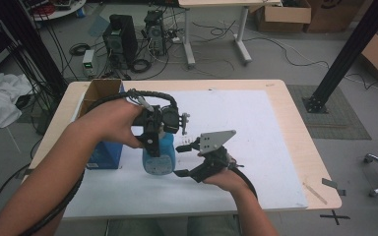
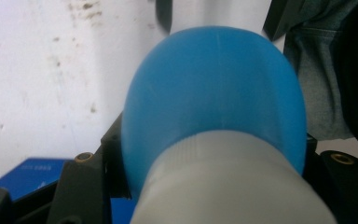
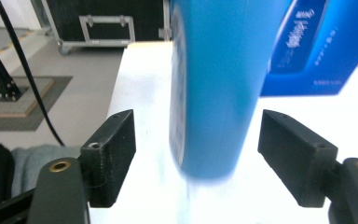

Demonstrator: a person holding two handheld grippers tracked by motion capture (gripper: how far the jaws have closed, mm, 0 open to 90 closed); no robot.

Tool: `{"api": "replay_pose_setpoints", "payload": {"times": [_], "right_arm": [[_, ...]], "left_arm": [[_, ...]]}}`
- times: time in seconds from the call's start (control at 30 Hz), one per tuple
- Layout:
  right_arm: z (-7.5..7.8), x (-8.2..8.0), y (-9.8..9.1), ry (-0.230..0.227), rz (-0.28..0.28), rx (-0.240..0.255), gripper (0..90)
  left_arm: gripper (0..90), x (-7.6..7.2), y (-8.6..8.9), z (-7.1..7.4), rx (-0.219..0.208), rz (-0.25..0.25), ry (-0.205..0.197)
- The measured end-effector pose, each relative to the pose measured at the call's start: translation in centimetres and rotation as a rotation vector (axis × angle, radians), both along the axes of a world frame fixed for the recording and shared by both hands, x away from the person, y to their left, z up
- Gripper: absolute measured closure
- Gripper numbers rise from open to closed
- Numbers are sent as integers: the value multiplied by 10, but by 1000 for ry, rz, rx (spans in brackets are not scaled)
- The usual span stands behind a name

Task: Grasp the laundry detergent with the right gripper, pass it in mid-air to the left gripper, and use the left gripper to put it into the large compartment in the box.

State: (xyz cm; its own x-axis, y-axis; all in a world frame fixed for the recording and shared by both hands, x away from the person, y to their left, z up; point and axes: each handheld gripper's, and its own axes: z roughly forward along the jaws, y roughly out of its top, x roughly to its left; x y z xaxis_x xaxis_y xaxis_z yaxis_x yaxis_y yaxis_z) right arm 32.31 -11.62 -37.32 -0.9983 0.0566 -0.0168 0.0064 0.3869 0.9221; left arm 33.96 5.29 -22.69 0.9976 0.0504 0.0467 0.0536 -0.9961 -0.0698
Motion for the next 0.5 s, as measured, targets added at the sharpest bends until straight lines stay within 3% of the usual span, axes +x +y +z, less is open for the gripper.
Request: {"api": "replay_pose_setpoints", "payload": {"times": [0.17, 0.4, 0.5], "right_arm": [[10, 3, -17, 6, -25, -66, 201], [33, 5, -35, -12, -35, -171, 158], [44, 7, -38, -14, -24, -225, 141]], "left_arm": [[387, 12, 11, 20, -1, 104, 9], [386, 31, 28, 43, -4, 328, 22], [386, 37, 35, 53, -23, 399, 19]]}}
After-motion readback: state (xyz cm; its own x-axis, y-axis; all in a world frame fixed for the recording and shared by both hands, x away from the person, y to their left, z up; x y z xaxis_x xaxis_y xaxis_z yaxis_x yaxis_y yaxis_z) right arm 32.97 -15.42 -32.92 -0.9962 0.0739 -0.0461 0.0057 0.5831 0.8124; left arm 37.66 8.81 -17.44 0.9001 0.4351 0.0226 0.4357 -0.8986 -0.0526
